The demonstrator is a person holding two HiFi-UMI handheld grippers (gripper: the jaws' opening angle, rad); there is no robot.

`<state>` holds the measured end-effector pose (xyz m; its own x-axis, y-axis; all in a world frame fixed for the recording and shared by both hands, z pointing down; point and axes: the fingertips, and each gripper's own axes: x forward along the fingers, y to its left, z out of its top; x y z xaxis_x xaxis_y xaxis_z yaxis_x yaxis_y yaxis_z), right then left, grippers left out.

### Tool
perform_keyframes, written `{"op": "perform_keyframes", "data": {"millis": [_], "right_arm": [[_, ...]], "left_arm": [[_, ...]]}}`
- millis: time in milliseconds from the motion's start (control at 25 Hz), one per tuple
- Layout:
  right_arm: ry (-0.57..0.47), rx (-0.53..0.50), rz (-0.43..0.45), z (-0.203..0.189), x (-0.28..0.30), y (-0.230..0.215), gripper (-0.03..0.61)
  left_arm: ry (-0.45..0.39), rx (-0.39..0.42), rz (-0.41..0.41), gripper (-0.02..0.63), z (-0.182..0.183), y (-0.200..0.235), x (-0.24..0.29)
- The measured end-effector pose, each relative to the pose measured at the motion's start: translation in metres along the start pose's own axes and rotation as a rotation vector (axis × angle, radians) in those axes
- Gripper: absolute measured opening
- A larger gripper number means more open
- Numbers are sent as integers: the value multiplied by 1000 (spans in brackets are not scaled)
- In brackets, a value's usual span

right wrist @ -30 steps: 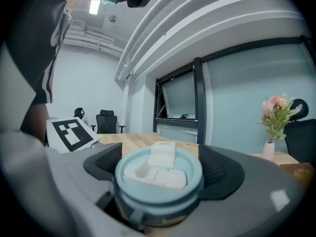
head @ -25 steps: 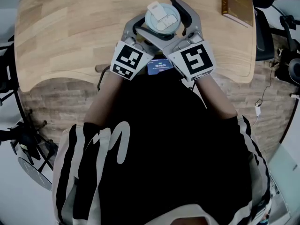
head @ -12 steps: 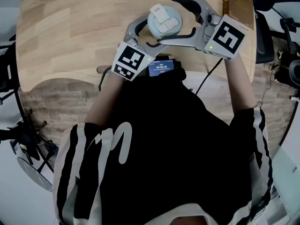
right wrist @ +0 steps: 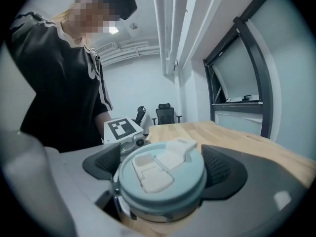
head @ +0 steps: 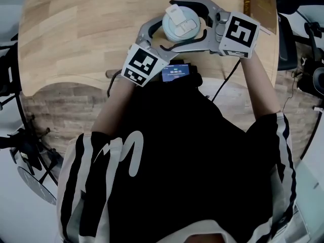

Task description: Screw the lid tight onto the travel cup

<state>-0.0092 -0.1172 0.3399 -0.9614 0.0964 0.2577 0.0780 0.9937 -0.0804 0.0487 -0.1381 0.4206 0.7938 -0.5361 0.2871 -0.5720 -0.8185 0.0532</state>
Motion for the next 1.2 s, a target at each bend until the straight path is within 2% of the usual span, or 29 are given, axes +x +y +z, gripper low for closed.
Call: {"op": "perform_keyframes", "data": {"millis": [320, 640, 1200], "right_arm": [[-40, -26, -142, 1, 0, -6, 493], [12, -62, -278, 0, 7, -10, 489], [-30, -33, -469, 2, 1, -19, 482]], "left_arm": [[-3, -1, -3, 396, 0, 0, -1], [-4, -3, -2, 396, -1, 0, -2], [-8, -7, 6, 396, -1, 0, -1]]}}
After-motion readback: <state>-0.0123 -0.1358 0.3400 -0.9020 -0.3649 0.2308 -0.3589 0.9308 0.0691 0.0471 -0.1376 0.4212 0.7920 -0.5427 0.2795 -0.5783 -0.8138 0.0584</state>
